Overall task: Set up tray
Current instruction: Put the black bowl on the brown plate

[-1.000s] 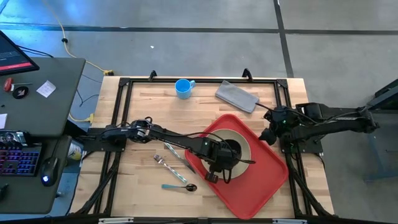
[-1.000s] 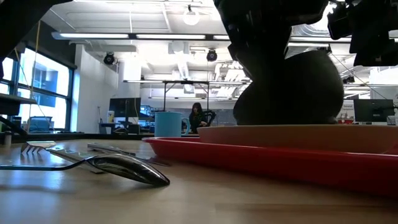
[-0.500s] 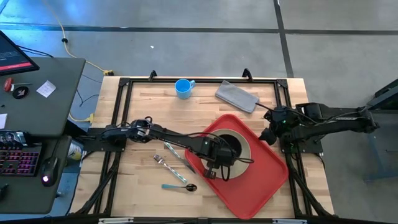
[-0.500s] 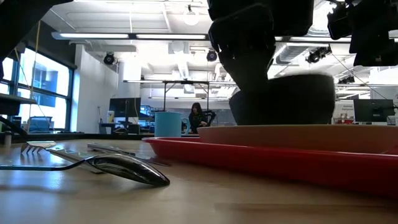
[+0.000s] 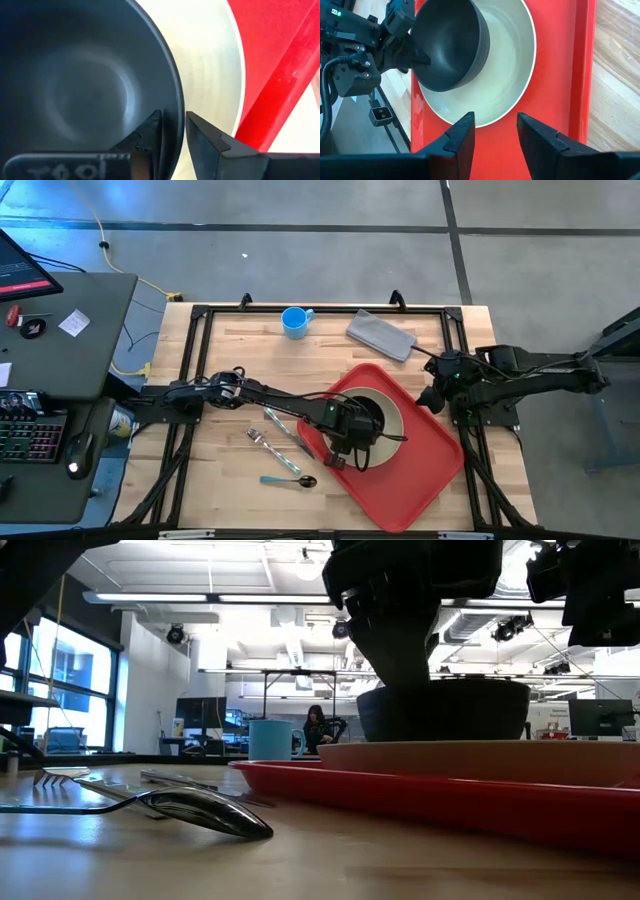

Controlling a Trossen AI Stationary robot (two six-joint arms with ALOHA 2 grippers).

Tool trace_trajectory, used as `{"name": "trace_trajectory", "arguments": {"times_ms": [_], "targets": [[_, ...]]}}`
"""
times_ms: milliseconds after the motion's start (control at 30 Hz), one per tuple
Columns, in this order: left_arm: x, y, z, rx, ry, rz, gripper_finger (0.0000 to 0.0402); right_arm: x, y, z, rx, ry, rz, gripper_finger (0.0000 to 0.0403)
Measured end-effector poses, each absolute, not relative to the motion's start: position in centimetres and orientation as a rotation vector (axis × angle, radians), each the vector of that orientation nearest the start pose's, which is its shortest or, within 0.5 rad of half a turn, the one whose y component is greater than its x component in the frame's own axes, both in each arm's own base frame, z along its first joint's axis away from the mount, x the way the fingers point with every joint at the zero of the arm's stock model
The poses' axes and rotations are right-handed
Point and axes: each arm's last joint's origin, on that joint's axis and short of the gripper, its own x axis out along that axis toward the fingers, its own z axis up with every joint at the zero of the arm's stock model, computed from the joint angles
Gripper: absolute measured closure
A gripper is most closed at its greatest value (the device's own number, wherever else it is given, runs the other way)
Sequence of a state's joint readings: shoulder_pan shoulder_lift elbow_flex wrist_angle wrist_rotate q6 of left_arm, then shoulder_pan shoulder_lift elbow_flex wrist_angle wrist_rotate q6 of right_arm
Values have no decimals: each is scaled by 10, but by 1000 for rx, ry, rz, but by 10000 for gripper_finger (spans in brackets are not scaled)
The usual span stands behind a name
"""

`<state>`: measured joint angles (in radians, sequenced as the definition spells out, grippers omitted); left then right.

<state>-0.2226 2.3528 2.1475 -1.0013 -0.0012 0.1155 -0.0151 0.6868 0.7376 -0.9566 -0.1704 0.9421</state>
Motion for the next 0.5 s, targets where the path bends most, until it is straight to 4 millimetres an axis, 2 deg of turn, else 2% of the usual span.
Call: {"name": "trace_trajectory", "arguments": {"times_ms": [500], "targets": [[493,-112,216,197,1046,-272,280,117,3,267,947,906,-294,265]]}}
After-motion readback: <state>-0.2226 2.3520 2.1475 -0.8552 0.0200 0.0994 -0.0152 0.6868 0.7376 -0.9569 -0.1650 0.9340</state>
